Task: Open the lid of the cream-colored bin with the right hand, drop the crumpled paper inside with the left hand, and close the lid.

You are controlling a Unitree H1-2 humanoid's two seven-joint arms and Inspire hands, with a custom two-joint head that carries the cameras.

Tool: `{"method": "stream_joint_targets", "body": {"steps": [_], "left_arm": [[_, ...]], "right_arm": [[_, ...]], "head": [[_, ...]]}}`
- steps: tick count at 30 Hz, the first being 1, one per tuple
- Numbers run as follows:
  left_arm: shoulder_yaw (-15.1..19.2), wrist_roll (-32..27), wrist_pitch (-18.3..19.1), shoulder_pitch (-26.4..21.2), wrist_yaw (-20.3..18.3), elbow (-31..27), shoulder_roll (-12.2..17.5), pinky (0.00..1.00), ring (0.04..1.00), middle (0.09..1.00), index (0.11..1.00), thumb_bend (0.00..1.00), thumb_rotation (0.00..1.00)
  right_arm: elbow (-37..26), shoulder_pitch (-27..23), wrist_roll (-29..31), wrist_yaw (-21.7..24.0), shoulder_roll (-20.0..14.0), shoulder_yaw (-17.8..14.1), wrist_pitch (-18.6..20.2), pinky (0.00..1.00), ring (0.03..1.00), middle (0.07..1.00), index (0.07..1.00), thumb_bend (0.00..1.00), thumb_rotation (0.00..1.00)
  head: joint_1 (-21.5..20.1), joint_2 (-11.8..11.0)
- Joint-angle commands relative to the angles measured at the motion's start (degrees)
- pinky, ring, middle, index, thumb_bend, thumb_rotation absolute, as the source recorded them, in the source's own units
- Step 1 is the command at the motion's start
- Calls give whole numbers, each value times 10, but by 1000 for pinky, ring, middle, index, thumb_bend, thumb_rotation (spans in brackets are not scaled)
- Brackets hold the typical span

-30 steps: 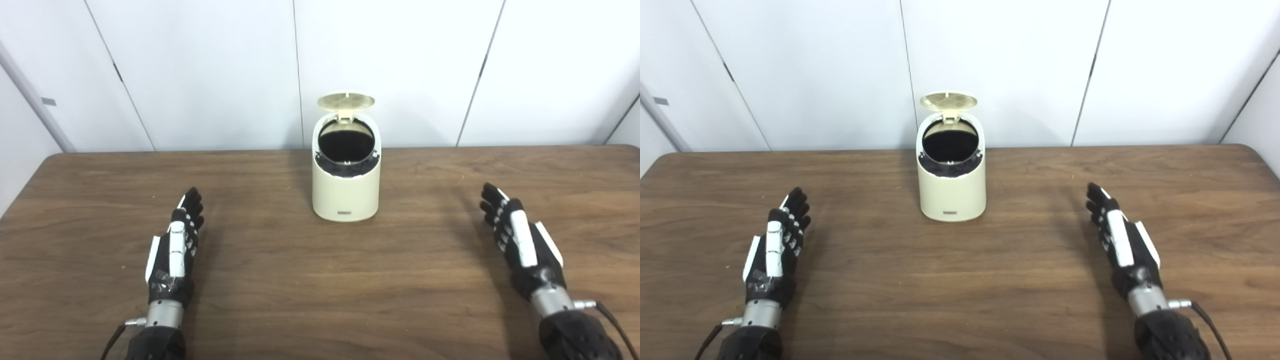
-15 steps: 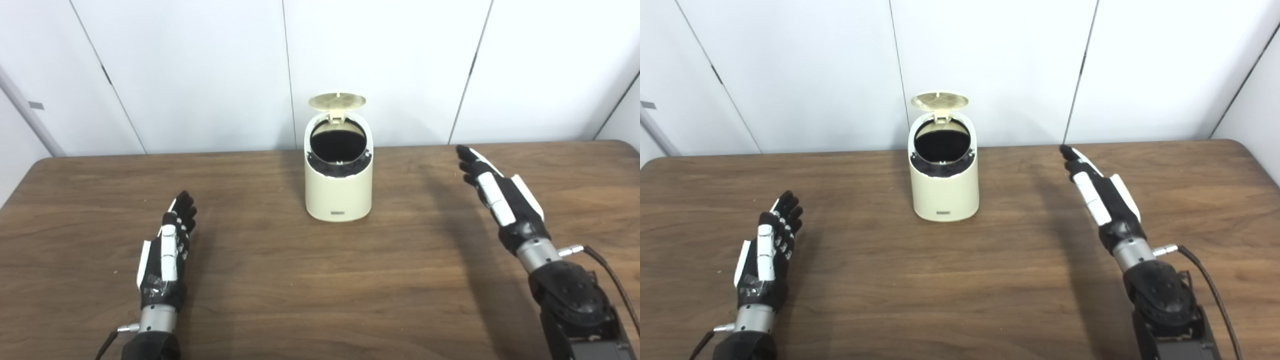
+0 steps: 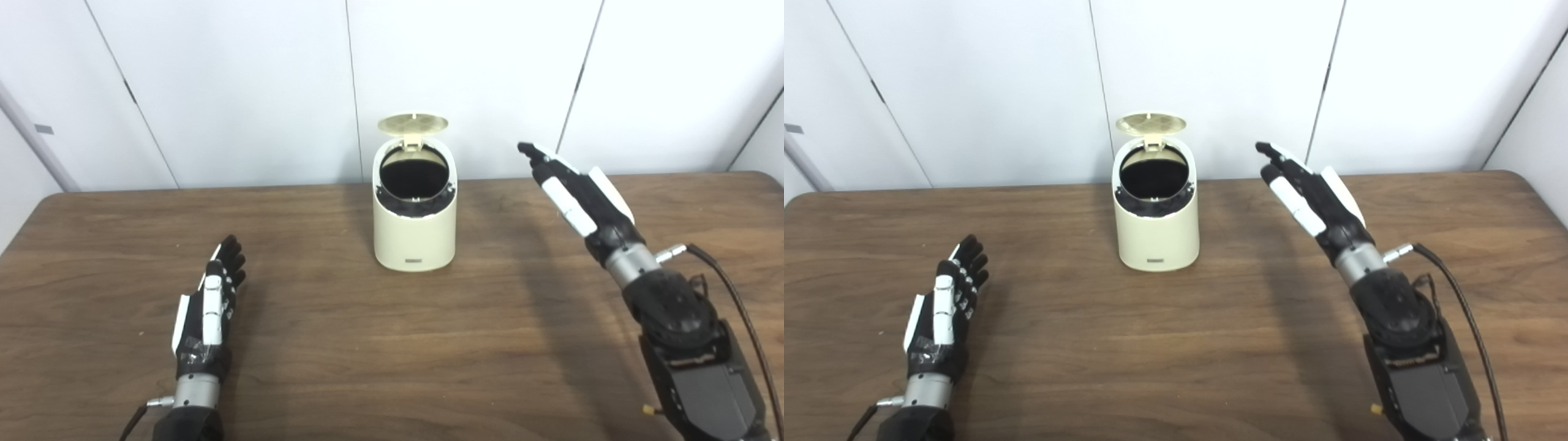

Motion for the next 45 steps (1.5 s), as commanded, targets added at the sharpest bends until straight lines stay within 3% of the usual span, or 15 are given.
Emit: {"method": "stream_joint_targets", "body": {"steps": [1,11,21,32,45], "left_arm": [[-11,-3,-9,25,3,23,-21,966,954,953,953,513,999],[-13,-13,-5,23,-2,28,-31,967,964,959,953,500,969],[-20,-4,4,22,1,27,-40,991,978,962,955,478,973],[-28,-1,-19,14,-7,51,-41,1000,998,981,974,433,998],[-34,6,-20,13,-3,56,-43,1000,999,985,961,437,993]], "right_arm": [[-8,-41,-1,-3,6,0,-13,934,951,949,886,558,1000],[1,-96,-63,-1,0,27,6,889,926,930,871,540,1000],[36,-145,-110,1,-12,52,-34,817,880,887,861,566,1000],[51,-180,-128,25,-12,78,-34,786,858,877,851,541,1000],[62,-206,-177,66,-19,128,-39,836,894,902,876,505,1000]], "head": [[0,-1],[4,-12],[9,-18],[16,-22],[22,-23]]}}
